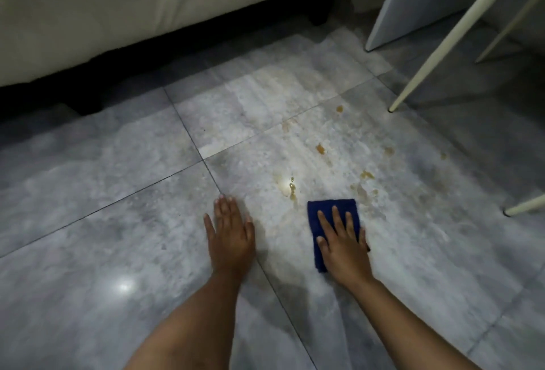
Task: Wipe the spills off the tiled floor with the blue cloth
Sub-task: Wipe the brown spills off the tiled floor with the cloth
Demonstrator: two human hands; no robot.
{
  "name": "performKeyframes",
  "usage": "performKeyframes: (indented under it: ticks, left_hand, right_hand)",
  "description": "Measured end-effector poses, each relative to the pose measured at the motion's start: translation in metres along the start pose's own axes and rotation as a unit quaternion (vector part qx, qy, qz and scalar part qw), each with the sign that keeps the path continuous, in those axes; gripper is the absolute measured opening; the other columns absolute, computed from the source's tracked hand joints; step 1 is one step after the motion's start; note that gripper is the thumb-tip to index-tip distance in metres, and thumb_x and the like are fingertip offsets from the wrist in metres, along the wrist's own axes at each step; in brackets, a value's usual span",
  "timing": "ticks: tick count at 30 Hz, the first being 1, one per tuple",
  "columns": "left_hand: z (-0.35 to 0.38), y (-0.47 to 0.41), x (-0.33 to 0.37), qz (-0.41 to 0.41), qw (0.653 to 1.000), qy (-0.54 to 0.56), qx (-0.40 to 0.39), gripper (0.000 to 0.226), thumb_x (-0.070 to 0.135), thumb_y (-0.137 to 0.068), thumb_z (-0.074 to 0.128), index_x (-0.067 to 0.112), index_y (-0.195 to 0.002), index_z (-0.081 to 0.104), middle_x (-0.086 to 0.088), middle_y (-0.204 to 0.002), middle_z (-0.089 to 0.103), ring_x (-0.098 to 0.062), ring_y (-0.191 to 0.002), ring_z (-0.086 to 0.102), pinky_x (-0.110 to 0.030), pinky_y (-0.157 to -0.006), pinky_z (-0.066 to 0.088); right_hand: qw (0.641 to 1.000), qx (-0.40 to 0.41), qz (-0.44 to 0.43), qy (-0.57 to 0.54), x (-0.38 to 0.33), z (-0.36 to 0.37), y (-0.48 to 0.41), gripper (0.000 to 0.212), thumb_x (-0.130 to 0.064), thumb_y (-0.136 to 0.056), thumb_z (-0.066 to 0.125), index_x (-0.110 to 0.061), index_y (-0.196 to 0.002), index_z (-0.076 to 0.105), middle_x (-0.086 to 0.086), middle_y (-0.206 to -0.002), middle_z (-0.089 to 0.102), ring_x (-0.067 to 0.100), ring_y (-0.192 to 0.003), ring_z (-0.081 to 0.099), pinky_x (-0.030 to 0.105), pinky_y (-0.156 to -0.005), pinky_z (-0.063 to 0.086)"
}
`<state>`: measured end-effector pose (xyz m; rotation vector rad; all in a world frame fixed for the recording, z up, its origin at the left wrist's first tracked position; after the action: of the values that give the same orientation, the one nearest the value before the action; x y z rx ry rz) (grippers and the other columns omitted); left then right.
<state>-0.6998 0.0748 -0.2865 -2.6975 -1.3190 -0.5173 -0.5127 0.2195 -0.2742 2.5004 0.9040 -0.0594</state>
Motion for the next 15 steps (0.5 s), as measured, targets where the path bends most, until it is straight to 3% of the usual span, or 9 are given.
performKeyframes:
  ticks: [3,5,7,11,15]
  left_hand:
    - [-0.013,-0.010,-0.043,-0.036,0.999,-0.031,0.018,0.070,0.043,-0.094,0.012,0.001,-0.149,0.019,-0.017,-0.157,0.016,-0.027,-0.147,0.008,-0.050,-0.118,0.000]
    - [-0.015,-0.010,-0.068,-0.056,0.997,-0.046,0.022,0.069,0.043,-0.095,0.010,0.002,-0.150,0.015,-0.017,-0.158,0.011,-0.027,-0.147,0.003,-0.052,-0.117,0.000]
    - [-0.013,-0.007,-0.077,-0.057,0.997,-0.041,0.016,0.068,0.046,-0.097,0.010,0.005,-0.151,0.009,-0.013,-0.160,0.004,-0.022,-0.147,-0.005,-0.049,-0.118,-0.004]
    - [-0.009,-0.005,-0.074,-0.066,0.997,-0.033,0.023,0.068,0.046,-0.097,0.014,0.007,-0.152,0.010,-0.011,-0.160,0.005,-0.020,-0.148,-0.003,-0.047,-0.118,-0.003]
    - [-0.007,-0.008,-0.078,-0.083,0.995,-0.049,0.008,0.068,0.046,-0.097,0.016,0.009,-0.153,0.006,-0.009,-0.161,0.002,-0.018,-0.147,-0.006,-0.047,-0.119,-0.002]
  right_hand:
    - [0.996,0.010,-0.076,0.049,-0.024,0.016,0.029,0.057,-0.052,-0.094,0.001,-0.039,-0.147,-0.015,-0.004,-0.157,-0.015,0.028,-0.147,-0.008,0.050,-0.116,-0.002]
    - [0.989,0.006,-0.136,0.051,-0.056,0.029,0.042,0.055,-0.046,-0.097,0.019,-0.036,-0.151,0.014,0.000,-0.158,0.013,0.031,-0.143,0.012,0.051,-0.110,0.006]
    - [0.981,0.003,-0.181,0.064,-0.088,0.035,0.031,0.052,-0.042,-0.095,0.030,-0.035,-0.147,0.027,0.001,-0.157,0.024,0.032,-0.143,0.017,0.052,-0.109,0.003]
    - [0.974,0.026,-0.224,0.026,-0.128,0.020,-0.033,0.051,-0.043,-0.100,0.022,-0.039,-0.150,0.013,-0.003,-0.161,-0.001,0.027,-0.147,-0.008,0.048,-0.113,-0.016]
    - [0.991,0.079,-0.104,0.016,-0.099,-0.003,-0.086,0.053,-0.048,-0.101,0.021,-0.041,-0.151,0.006,-0.004,-0.161,-0.006,0.021,-0.147,-0.012,0.050,-0.115,-0.012]
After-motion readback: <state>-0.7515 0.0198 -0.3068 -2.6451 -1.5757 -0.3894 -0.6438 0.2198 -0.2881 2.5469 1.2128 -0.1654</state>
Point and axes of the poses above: each hand's wrist, its own y-axis away from the middle knuckle, its own z-axis out of the palm, x = y × z, the point moved 2 cm from there along -y, towards the middle knuckle
